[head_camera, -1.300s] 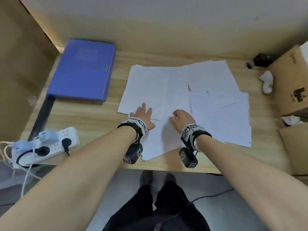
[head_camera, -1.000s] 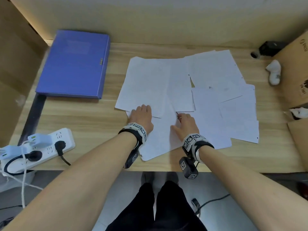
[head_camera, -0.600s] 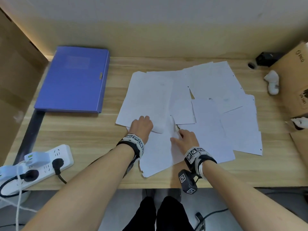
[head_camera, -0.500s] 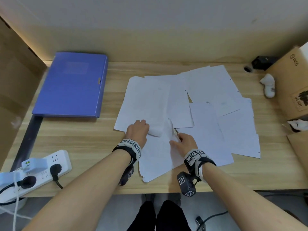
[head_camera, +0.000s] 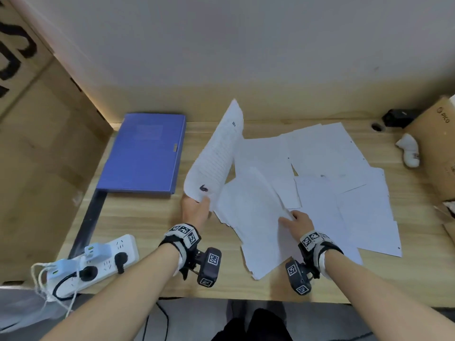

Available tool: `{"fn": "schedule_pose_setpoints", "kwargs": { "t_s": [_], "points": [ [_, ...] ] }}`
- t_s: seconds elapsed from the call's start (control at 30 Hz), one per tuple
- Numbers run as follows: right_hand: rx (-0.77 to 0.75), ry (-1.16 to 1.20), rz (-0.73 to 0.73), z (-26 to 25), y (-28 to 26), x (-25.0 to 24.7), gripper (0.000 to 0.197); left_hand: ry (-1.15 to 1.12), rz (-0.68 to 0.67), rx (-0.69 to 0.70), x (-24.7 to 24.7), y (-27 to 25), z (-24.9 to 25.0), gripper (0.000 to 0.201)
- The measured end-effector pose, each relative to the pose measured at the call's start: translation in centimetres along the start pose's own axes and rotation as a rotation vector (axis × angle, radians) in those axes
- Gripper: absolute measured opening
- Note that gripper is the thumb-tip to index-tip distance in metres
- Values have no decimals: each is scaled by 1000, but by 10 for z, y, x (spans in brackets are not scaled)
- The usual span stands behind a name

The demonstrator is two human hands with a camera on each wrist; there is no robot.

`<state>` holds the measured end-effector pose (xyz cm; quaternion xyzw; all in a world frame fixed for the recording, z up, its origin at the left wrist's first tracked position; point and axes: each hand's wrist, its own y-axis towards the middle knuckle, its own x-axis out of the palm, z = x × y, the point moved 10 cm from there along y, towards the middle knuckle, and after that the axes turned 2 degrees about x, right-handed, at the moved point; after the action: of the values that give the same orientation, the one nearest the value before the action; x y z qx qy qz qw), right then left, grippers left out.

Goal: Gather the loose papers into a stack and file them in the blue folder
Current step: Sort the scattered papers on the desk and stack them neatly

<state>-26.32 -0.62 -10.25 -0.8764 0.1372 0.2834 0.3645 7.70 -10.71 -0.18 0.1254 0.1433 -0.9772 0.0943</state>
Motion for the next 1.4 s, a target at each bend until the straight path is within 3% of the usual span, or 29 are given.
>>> {"fn": "schedule_pose_setpoints", "kwargs": {
  "t_s": [0.1, 0.37, 0.47, 0.57, 0.63, 0.8, 0.87, 0.97, 1.07, 1.17, 1.3, 1.4],
  "points": [
    [5, 19, -7, 0, 0, -2, 23, -10, 3, -99, -20, 4, -19, 16],
    [-1, 28, 5, -2, -2, -5, 21, 141, -82, -322, -48, -16, -97, 38],
    [-18, 52, 113, -8, -6, -18, 24, 98, -67, -459, -52, -32, -115, 31],
    [-98, 156, 340, -31, -22, -50, 19, 338, -60, -404, -68, -32, -111, 12],
    [-165, 254, 417, -54, -34, -67, 16, 435, -72, -381, -77, -32, -109, 7],
    [-399, 379, 441, -132, -64, -92, 5, 235, 7, -477, -91, -35, -106, 4],
    [-499, 350, 394, -158, -78, -85, 5, 180, 44, -496, -93, -36, -103, 3],
    [-577, 253, 206, -179, -95, -40, 17, 153, -38, -542, -85, -40, -113, 9],
    [-585, 24, -56, -177, -101, 33, 13, 153, -189, -585, -70, -47, -135, 20],
    [-519, -141, -271, -155, -103, 103, 20, 120, -259, -608, -62, -66, -138, 23],
    [-406, -153, -414, -127, -101, 155, 23, 118, -331, -631, -66, -83, -138, 16],
    [-349, -120, -373, -119, -89, 153, 30, 209, -230, -572, -88, -68, -139, 30]
  ]
}}
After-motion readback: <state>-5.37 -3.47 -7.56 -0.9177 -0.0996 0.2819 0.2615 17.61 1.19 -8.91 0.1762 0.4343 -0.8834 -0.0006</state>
